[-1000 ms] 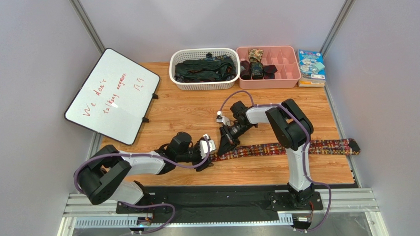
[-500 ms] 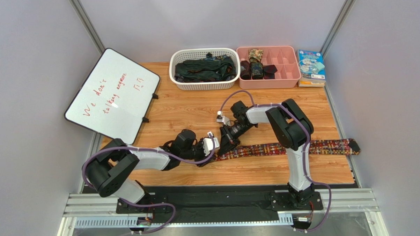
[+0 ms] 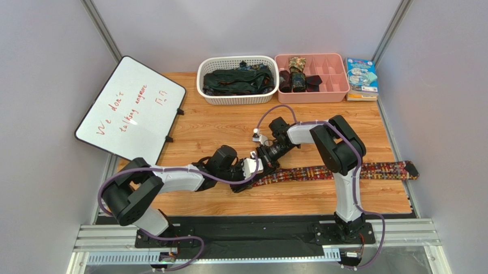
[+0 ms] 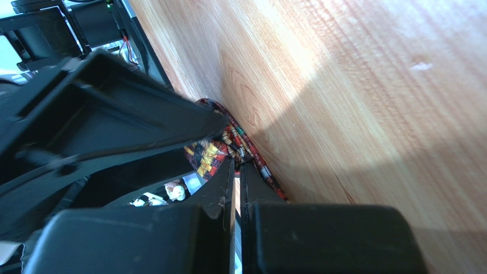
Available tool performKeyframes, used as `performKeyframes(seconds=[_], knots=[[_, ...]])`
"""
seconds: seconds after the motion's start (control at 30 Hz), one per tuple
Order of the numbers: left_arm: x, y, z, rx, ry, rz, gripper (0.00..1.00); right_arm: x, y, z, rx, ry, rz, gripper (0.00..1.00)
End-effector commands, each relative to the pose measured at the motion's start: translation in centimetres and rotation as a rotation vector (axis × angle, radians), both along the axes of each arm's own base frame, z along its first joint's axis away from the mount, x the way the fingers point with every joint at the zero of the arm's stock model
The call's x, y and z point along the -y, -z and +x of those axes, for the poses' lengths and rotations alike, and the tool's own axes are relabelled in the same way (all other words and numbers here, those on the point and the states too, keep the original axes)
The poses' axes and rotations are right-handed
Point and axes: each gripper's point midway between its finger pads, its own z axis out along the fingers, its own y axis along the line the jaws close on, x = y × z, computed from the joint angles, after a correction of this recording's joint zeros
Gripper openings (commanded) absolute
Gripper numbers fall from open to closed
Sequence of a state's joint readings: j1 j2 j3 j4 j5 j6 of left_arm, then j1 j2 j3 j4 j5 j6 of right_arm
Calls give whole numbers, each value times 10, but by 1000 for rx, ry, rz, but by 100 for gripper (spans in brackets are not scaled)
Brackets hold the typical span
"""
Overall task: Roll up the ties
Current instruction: Roll the tie at the center of the board.
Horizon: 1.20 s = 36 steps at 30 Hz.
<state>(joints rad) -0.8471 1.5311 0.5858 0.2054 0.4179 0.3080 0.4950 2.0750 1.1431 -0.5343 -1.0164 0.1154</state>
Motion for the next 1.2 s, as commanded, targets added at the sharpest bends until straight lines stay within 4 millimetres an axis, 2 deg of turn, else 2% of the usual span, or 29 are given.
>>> performKeyframes(seconds=[0.0, 0.03, 0.2, 0.3, 0.33, 0.43, 0.47, 0.53, 0.63, 0.9, 1.0, 1.1, 1.17], knots=[[4, 5, 2, -3, 13, 24, 51, 2, 8, 15, 112, 13, -24, 0], [4, 5, 2, 4, 16, 29, 50, 2, 7, 16, 113, 14, -23, 0], [1, 5, 0, 8, 14, 72, 28, 1, -3, 17, 111, 22, -25, 3], [2, 4, 0, 6, 14, 95, 23, 2, -19, 16, 73, 40, -29, 18], [3, 4, -1, 6, 16, 97, 22, 3, -23, 15, 59, 51, -28, 31], [5, 6, -3, 14, 26, 112, 21, 3, -39, 16, 55, 72, -16, 45], [5, 8, -3, 12, 23, 118, 20, 4, -43, 16, 48, 77, -14, 46], [5, 9, -4, 13, 21, 123, 20, 3, -51, 14, 35, 80, -2, 48], [5, 8, -1, 17, 9, 127, 20, 3, -51, 9, 16, 79, -14, 49], [6, 9, 6, 16, -27, 149, 21, 8, -31, -4, -6, 63, -93, 53], [6, 8, 6, 15, -32, 147, 21, 4, -24, -7, -6, 45, -99, 53], [6, 8, 8, 8, -50, 152, 21, -1, -16, -10, -10, 26, -103, 49], [7, 4, 9, 7, -55, 151, 22, -4, -11, -8, 2, 18, -101, 42]])
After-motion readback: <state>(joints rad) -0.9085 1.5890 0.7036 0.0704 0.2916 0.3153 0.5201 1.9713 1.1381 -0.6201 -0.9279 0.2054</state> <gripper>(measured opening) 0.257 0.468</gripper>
